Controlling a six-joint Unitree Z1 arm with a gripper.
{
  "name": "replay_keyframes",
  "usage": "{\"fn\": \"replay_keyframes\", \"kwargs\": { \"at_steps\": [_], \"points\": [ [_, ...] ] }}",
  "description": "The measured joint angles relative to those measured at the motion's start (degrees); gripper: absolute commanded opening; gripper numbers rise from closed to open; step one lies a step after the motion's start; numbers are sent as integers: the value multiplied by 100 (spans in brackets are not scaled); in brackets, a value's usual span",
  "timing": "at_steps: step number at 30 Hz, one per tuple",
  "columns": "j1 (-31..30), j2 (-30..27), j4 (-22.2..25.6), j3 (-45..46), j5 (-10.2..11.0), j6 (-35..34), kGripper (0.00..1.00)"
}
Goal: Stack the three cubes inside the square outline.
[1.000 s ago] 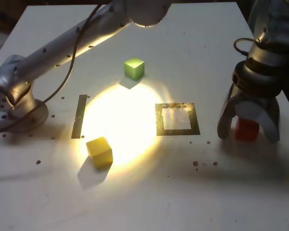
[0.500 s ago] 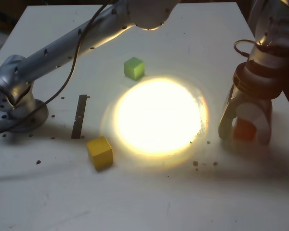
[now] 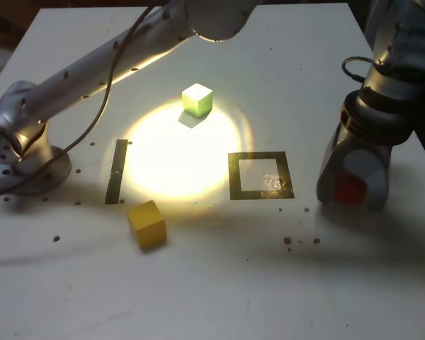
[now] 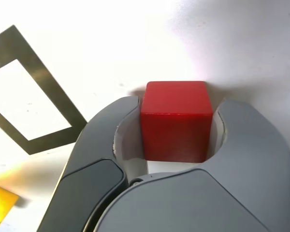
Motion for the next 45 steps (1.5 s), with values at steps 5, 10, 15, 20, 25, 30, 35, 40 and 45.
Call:
{"fn": "replay_keyframes", "kwargs": {
  "at_steps": [5,10,15,20,25,30,35,40,45],
  "points": [
    [6,-536,-13,645,183,-79,29],
    [52,-1094,-148,1401,269,-169,29],
    [110,-1615,-507,2351,274,-261,29],
    [278,-2120,-1034,3283,217,-298,29],
    [408,-2445,-1567,4086,62,-340,29],
    [421,-2508,-1906,4486,-130,-389,29],
    [422,-2513,-2014,4616,-195,-418,29],
    [422,-2513,-2050,4728,-268,-467,29],
    [425,-2515,-2202,4925,-361,-496,29]
  ]
}}
